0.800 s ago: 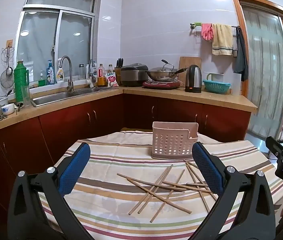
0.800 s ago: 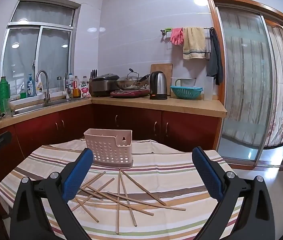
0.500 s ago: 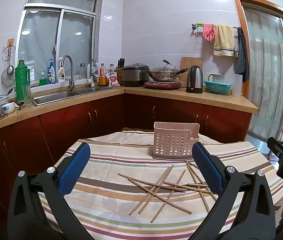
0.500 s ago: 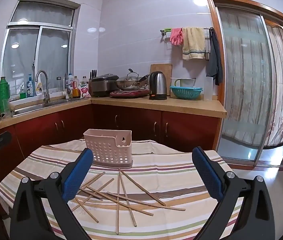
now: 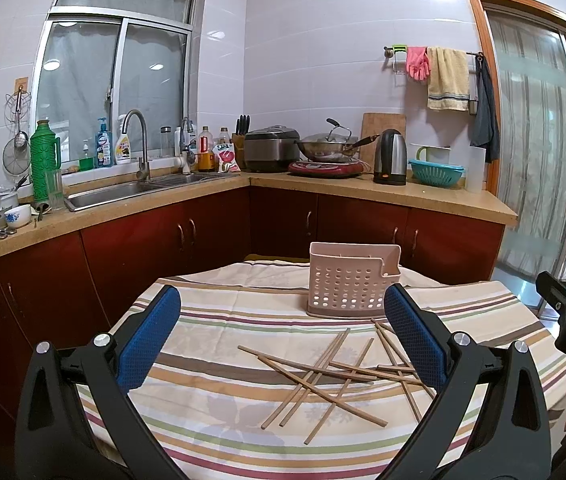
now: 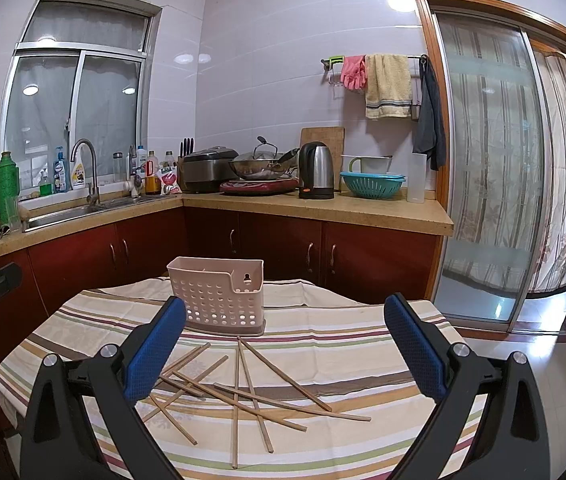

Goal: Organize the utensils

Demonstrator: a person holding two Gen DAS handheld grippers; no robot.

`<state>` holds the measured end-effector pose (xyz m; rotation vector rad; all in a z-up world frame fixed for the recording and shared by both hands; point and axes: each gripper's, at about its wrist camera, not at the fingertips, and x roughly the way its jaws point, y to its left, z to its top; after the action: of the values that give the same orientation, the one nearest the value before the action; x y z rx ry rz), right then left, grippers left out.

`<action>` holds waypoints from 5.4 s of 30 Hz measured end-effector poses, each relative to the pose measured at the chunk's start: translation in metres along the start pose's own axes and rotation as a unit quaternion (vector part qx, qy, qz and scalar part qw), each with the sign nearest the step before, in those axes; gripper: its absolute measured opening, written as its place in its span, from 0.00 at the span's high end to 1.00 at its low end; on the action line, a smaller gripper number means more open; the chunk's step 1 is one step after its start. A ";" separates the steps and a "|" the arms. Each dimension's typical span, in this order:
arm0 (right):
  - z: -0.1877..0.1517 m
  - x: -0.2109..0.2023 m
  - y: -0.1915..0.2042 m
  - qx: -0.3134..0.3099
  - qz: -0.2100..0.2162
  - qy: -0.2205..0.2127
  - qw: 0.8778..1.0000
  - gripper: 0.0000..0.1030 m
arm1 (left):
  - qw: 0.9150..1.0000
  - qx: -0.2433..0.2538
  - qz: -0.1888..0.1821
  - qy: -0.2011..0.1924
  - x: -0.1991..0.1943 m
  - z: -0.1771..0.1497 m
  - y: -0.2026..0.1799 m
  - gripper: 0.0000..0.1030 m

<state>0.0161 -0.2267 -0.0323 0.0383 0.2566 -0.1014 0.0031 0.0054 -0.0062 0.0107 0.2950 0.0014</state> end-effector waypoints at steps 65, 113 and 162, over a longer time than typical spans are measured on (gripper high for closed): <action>-0.023 0.020 0.001 -0.004 0.005 0.017 1.000 0.06 | 1.000 0.008 0.000 0.019 0.018 -0.020 0.008 0.04; -0.111 0.108 -0.068 0.028 0.001 0.154 0.988 0.06 | 0.970 0.108 -0.023 0.218 0.154 -0.144 -0.085 0.04; -0.112 0.114 -0.027 -0.010 0.020 0.168 0.985 0.06 | 0.958 0.094 0.029 0.270 0.135 -0.177 0.026 0.40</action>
<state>0.0949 -0.2590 -0.1701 0.0401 0.5949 -0.0517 0.0805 0.0341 -0.2147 0.2105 0.8415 0.0356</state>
